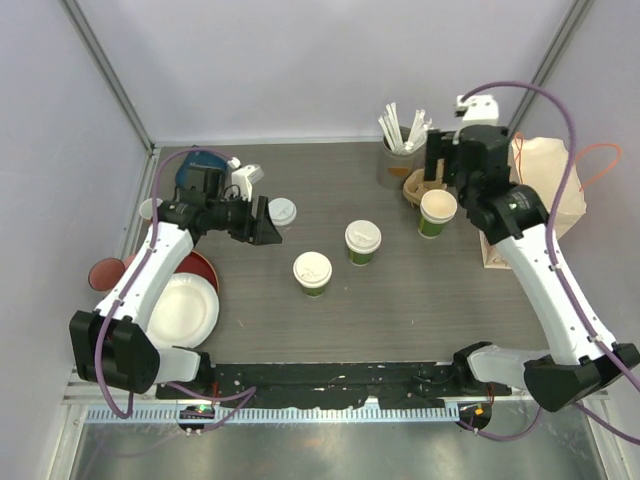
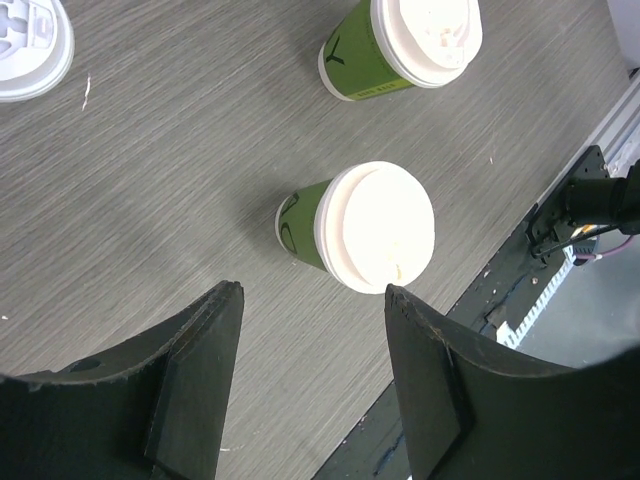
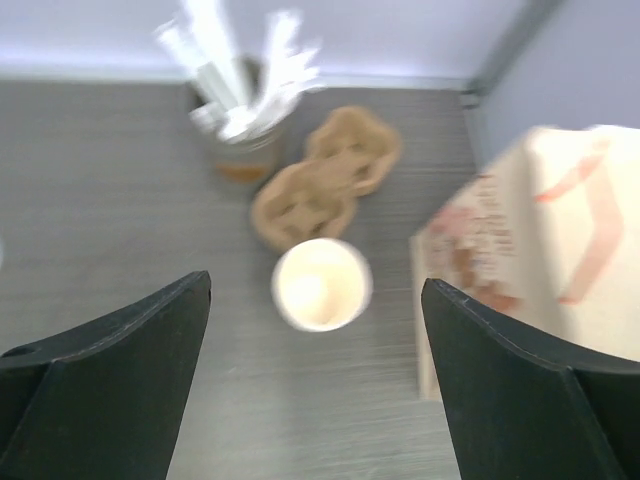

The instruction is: Pack the takeout coffee

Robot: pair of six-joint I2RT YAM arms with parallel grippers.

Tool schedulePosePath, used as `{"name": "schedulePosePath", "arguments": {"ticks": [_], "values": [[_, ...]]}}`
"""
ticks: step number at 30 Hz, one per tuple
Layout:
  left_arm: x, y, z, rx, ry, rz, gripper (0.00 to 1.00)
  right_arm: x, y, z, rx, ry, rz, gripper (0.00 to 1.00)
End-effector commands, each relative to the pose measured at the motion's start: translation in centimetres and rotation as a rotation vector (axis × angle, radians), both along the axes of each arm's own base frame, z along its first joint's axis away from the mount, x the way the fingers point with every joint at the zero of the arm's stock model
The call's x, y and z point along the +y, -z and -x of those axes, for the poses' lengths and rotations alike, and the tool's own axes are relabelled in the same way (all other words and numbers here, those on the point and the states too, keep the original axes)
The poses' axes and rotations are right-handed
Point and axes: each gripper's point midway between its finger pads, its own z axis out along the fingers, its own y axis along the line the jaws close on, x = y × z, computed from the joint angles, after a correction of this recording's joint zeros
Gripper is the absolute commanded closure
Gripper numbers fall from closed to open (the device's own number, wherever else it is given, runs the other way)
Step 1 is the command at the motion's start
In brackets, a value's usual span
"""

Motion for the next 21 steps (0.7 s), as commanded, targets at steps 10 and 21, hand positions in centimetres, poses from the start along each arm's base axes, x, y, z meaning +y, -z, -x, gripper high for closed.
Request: {"name": "schedulePosePath", "arguments": {"ticks": [10, 21], "values": [[0.0, -1.9, 0.5, -0.070, 0.029, 0.021, 0.37, -17.7, 2.1, 0.9, 0.131, 0.513, 0.236, 0.07], [-1.6, -2.3, 4.0, -0.132, 0.236, -0.033, 0.33, -19.7, 7.1, -2.9, 0.271, 0.455, 0.198, 0.53]]}}
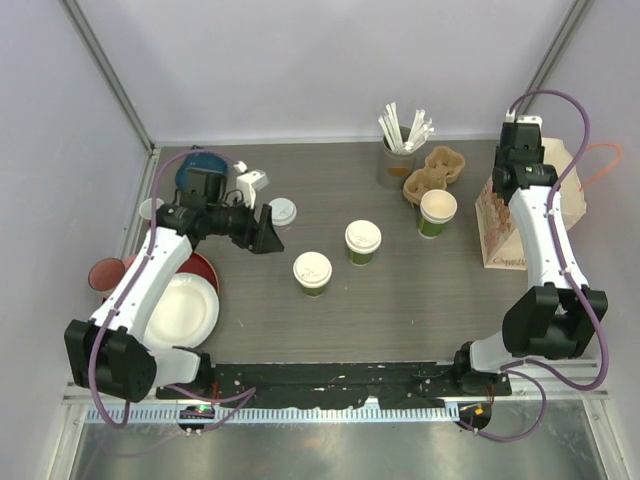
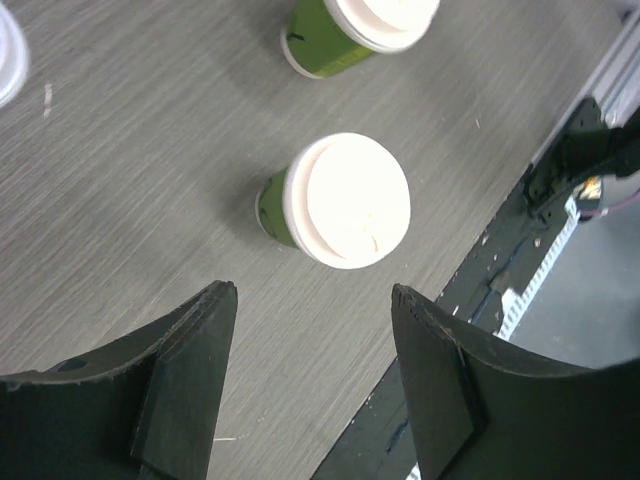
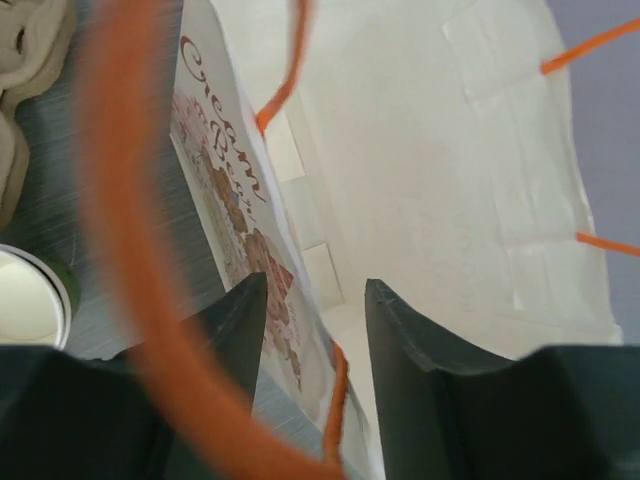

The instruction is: Pack the takeout coffee

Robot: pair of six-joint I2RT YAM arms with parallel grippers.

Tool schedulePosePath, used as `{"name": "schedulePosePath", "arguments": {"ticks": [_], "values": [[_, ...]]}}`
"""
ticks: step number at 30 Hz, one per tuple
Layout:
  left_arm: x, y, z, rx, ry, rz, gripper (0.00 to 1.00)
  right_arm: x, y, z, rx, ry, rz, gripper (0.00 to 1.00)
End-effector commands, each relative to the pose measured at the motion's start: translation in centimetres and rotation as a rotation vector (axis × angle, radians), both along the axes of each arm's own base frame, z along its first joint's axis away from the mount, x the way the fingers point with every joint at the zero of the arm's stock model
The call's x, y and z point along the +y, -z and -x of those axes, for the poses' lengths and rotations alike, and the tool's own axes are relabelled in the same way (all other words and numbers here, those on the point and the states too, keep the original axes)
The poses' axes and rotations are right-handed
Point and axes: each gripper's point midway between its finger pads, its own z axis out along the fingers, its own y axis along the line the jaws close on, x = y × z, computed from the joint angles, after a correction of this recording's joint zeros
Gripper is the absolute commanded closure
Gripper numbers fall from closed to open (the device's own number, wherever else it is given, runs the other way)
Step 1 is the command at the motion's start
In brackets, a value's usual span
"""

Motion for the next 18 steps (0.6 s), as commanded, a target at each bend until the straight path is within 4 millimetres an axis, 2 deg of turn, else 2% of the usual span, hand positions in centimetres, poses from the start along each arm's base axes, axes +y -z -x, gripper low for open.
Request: {"name": "schedulePosePath", "arguments": {"ticks": [1, 2, 4, 5, 6, 7, 9, 10, 11, 13, 17, 18], "values": [[-1.2, -1.6, 2.7, -0.107, 0.178, -0.060, 0.34, 0.7, -1.5, -1.0, -0.045, -0.072, -0.024, 0.58], [-1.4, -2.4, 2.8, -0.137, 0.197, -0.085, 0.35, 0.9, -1.4, -1.0, -0.044, -0.083, -0.031, 0.66], [-2.1, -2.4, 4.7, -0.161, 0.309, -0.137, 0.36, 0.9, -1.3, -0.9, -0.044, -0.087, -0.031, 0.73], [-2.0, -2.5, 4.6, -0.203, 0.317, -0.193, 0.35, 0.9, -1.4, -0.9, -0.045, -0.090, -0.027, 0.78], [-2.7, -2.2, 5.4, -0.230, 0.366, -0.232, 0.34, 0.9, -1.5, -0.7, -0.051, -0.091, -0.025, 0.79], [-2.9, -1.9, 5.2, -0.280, 0.388, -0.277, 0.28, 0.9, -1.5, -0.7, -0.053, -0.092, -0.023, 0.80], [-3.2, -0.7, 4.7, -0.344, 0.404, -0.383, 0.24, 1.2, -1.3, -0.7, -0.059, -0.104, -0.035, 0.81], [-3.3, -0.2, 4.2, -0.374, 0.407, -0.423, 0.08, 1.4, -1.5, -0.6, -0.067, -0.110, -0.041, 0.81], [-3.7, -0.1, 3.4, -0.411, 0.395, -0.451, 0.00, 1.5, -1.4, -0.6, -0.070, -0.114, -0.046, 0.81], [-4.7, 1.0, 2.8, -0.443, 0.412, -0.564, 0.00, 1.6, -1.4, -0.5, -0.074, -0.117, -0.053, 0.82], [-6.7, 0.8, 1.4, -0.504, 0.382, -0.659, 0.00, 1.9, -1.4, -0.3, -0.085, -0.127, -0.059, 0.82], [-7.0, 1.3, 1.3, -0.493, 0.386, -0.674, 0.00, 1.8, -1.3, -0.2, -0.085, -0.127, -0.060, 0.82]]}}
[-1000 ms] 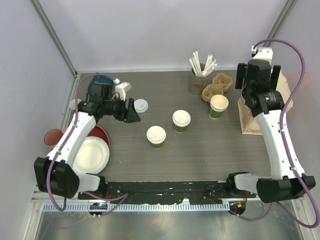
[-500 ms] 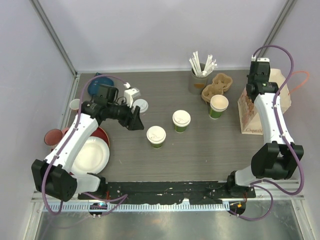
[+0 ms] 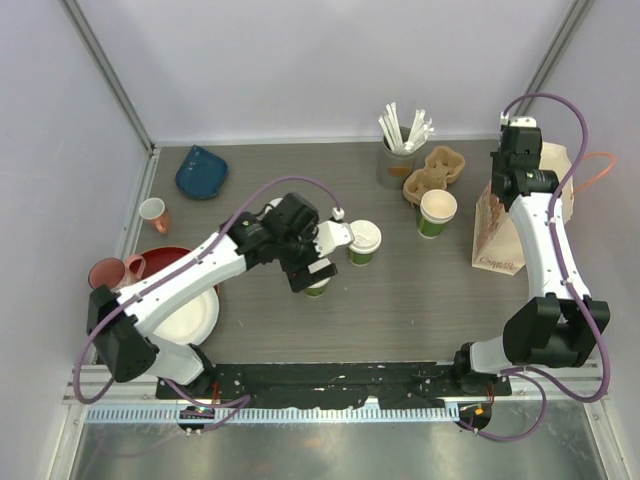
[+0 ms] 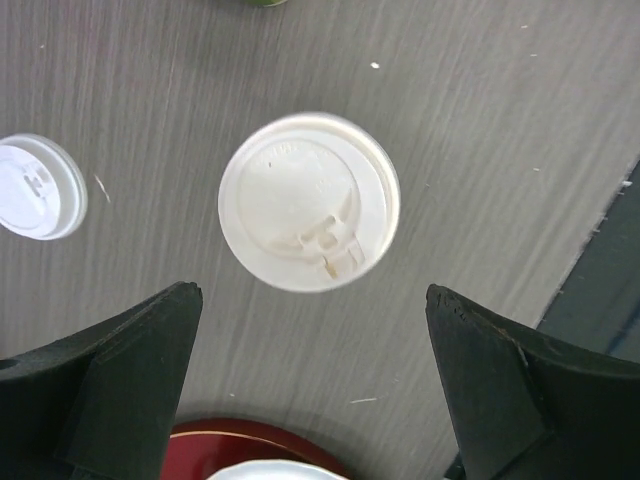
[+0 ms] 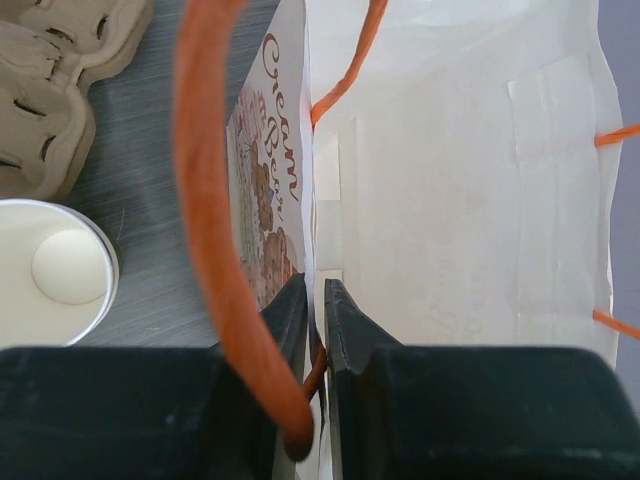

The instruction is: Pack the takeout coffee

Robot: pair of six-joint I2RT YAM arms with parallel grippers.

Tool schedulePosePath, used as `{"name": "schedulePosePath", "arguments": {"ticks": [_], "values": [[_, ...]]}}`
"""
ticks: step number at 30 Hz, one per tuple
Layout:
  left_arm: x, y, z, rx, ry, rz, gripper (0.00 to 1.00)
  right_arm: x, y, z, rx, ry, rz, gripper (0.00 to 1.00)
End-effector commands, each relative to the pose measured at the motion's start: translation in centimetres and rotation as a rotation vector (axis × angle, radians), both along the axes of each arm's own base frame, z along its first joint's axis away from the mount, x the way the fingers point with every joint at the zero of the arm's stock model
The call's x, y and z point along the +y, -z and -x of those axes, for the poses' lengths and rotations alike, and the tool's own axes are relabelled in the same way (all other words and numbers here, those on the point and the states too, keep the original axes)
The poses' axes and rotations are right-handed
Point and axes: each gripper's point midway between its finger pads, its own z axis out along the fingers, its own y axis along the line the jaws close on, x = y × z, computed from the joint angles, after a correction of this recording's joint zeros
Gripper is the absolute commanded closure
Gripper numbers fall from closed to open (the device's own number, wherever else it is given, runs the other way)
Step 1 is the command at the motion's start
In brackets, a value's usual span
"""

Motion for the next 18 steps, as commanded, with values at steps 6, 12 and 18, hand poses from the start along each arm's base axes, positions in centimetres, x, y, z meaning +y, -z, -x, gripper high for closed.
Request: {"name": "schedulePosePath", "arguments": {"ticks": [6, 12, 18], "values": [[-1.7, 0.2, -2.9, -0.094, -0.050, -0.072, 0.00, 0.5, -2.4, -0.1, -0.109, -0.027, -0.014, 0.82], [-2.8, 1.5, -3.0, -0.053, -0.035, -0.073, 0.00, 1.0, -2.4, -0.2, -0.116, -0.044, -0.031, 0.83], [-3.6, 2.3, -2.3, 0.007, -0.003, -0.065, 0.00, 1.0, -2.4, -0.2, -0.124, -0.050, -0.034, 0.83]]}}
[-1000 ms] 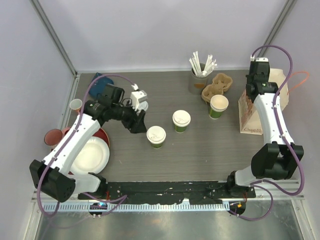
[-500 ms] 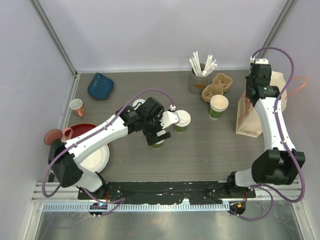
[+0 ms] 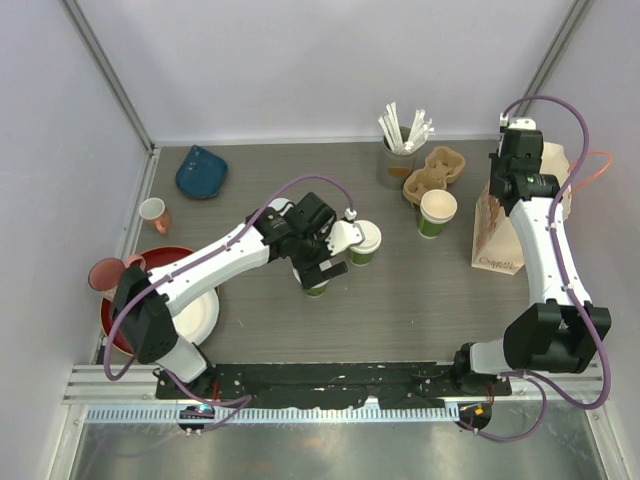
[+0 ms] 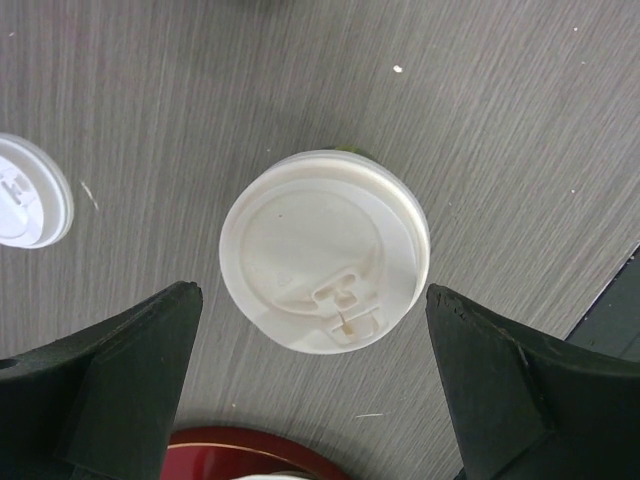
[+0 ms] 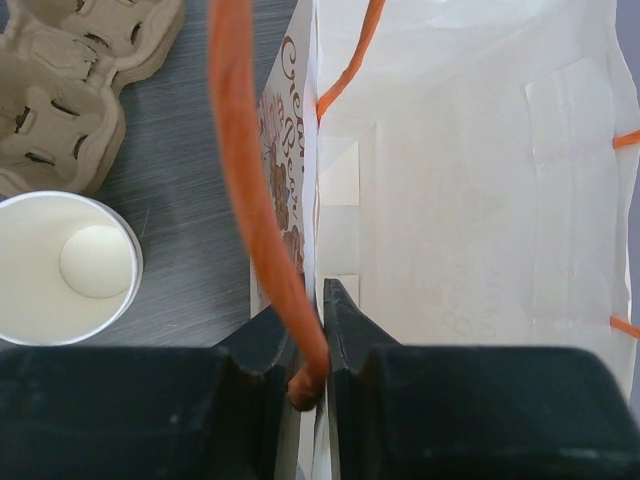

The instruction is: Pack the takeout coffee

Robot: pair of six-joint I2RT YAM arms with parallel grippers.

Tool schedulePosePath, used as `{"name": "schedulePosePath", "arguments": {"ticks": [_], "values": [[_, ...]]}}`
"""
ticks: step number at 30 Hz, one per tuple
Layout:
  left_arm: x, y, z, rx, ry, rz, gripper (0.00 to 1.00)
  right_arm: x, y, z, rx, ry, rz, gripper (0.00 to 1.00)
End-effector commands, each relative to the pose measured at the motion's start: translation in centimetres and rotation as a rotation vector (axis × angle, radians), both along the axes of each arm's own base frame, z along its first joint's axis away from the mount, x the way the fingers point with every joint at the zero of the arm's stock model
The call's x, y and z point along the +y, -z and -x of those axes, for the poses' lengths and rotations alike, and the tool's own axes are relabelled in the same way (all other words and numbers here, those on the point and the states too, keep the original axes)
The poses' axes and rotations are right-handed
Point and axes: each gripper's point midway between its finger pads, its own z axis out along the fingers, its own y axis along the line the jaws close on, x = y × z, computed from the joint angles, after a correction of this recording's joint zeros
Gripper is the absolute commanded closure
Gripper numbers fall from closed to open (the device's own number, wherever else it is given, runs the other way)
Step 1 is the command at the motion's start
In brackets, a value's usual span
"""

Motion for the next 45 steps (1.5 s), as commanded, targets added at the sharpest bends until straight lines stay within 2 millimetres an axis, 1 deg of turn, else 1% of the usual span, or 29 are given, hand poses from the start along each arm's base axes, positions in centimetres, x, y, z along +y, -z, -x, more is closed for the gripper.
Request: {"name": "schedulePosePath", "arguments": {"ticks": [1, 7, 12, 17, 22, 23, 29, 32, 33, 35, 36, 38, 39, 40, 41, 42, 43, 44, 45], "values": [[-1.7, -1.2, -0.1, 0.009, 0.022, 0.067, 0.00, 0.2, -2.4, -0.2, -0.095, -0.011, -0.004, 0.83], [-1.9, -0.2, -0.7, 0.011, 0.011, 0.043, 0.00, 0.5, -2.6, -0.3, -0.105, -0.026, -0.013, 0.83], [-2.3, 0.4, -0.5, 0.037, 0.033, 0.043, 0.01, 0.6, -2.4, -0.3, -0.101, -0.031, -0.012, 0.83], [-2.4, 0.5, -0.4, 0.046, 0.041, 0.036, 0.08, 0.7, -2.7, -0.2, -0.112, -0.037, -0.016, 0.83], [-2.4, 0.4, -0.7, 0.038, 0.043, 0.027, 0.20, 0.9, -2.8, -0.2, -0.116, -0.044, -0.020, 0.83], [-2.4, 0.5, -0.8, 0.039, 0.043, 0.025, 0.24, 0.9, -2.8, -0.2, -0.116, -0.045, -0.020, 0.84], [-2.3, 0.5, -1.7, 0.025, 0.038, 0.011, 0.27, 1.0, -2.9, -0.1, -0.123, -0.048, -0.023, 0.84], [-1.9, 0.4, -3.1, 0.013, 0.012, 0.008, 0.27, 1.1, -3.0, -0.1, -0.125, -0.054, -0.029, 0.84], [-2.0, 0.2, -3.9, 0.009, -0.001, 0.015, 0.27, 1.1, -2.9, -0.1, -0.126, -0.054, -0.031, 0.84], [-1.5, -0.1, -5.3, 0.006, -0.035, 0.021, 0.27, 1.1, -2.9, -0.1, -0.127, -0.053, -0.030, 0.84], [-1.6, -0.4, -6.1, -0.003, -0.042, 0.026, 0.27, 1.2, -3.0, -0.1, -0.129, -0.054, -0.030, 0.84], [-1.2, -0.6, -7.5, -0.012, -0.060, 0.026, 0.27, 1.1, -2.9, -0.1, -0.127, -0.054, -0.031, 0.84], [-1.3, -1.3, -8.3, -0.027, -0.068, 0.042, 0.27, 1.2, -2.9, -0.1, -0.129, -0.057, -0.032, 0.84], [-1.1, -0.7, -9.2, -0.012, -0.083, 0.039, 0.26, 1.2, -2.9, -0.1, -0.129, -0.057, -0.032, 0.84], [-1.1, -0.7, -9.7, -0.005, -0.090, 0.043, 0.26, 1.2, -2.9, -0.1, -0.127, -0.058, -0.033, 0.84], [-1.2, -1.5, -10.5, -0.010, -0.096, 0.059, 0.26, 1.2, -2.8, -0.1, -0.126, -0.059, -0.034, 0.84], [-1.0, -0.6, -11.5, 0.014, -0.113, 0.051, 0.25, 1.2, -2.8, -0.1, -0.127, -0.058, -0.036, 0.85], [-1.4, -1.7, -12.6, -0.007, -0.121, 0.073, 0.25, 1.3, -2.8, -0.2, -0.127, -0.061, -0.037, 0.84], [-1.0, -1.5, -13.5, 0.001, -0.144, 0.075, 0.25, 1.3, -2.8, -0.2, -0.125, -0.061, -0.037, 0.85]]}}
